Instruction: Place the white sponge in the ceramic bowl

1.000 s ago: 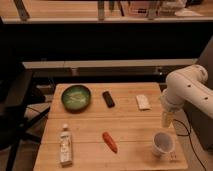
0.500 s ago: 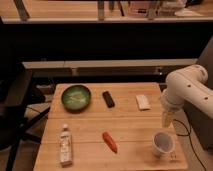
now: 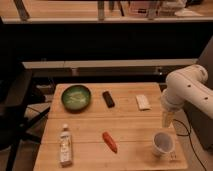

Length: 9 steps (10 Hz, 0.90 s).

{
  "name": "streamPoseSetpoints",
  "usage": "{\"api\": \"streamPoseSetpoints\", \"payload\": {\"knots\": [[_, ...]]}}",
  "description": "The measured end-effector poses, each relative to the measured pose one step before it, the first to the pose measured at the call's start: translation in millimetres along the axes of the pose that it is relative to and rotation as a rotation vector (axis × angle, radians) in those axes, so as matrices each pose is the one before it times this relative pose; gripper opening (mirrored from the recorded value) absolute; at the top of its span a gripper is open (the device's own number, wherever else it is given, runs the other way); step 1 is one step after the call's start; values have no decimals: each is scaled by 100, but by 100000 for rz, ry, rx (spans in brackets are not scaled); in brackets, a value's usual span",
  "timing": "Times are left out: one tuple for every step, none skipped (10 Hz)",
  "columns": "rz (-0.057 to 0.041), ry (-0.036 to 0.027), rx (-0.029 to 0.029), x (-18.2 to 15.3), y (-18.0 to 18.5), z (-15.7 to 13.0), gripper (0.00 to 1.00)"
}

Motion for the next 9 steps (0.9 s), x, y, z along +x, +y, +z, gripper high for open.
{"api": "streamPoseSetpoints", "payload": {"knots": [[1,-2,4,-1,-1,-3,80],[-6,2,0,-1,-1,2,80],[3,-1,-2,1,1,0,80],[2,1,6,0,-1,-2,80],[-6,1,-3,-1,0,1,80],[2,-2,2,-1,0,-2,80],[2,1,1,2,0,0,80],[-73,152,71,44,-131,93,80],[-1413,521,641,-89,-680,87,80]]}}
